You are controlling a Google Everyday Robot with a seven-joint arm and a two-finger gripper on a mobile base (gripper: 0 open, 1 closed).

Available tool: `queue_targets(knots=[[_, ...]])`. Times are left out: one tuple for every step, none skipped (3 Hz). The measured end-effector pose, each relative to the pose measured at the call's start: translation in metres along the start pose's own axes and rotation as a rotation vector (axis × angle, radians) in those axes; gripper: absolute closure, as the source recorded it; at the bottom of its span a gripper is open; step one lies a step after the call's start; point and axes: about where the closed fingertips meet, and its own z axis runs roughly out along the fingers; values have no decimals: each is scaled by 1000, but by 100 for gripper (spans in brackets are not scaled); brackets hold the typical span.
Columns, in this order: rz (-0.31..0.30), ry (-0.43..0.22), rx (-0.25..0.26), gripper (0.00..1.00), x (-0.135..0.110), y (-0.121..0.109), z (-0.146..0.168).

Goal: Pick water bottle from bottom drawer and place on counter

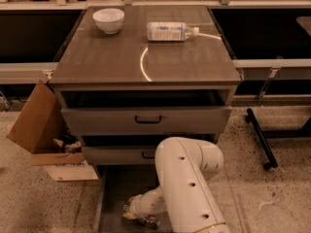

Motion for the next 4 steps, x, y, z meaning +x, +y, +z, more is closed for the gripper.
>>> queue_targets(knots=[[-55, -75, -28, 100, -19, 8, -28], [-180, -230, -53, 100, -55, 14, -84], [-235, -325, -82, 100, -62, 11, -146], [-231, -321, -82, 100, -59, 11, -145]])
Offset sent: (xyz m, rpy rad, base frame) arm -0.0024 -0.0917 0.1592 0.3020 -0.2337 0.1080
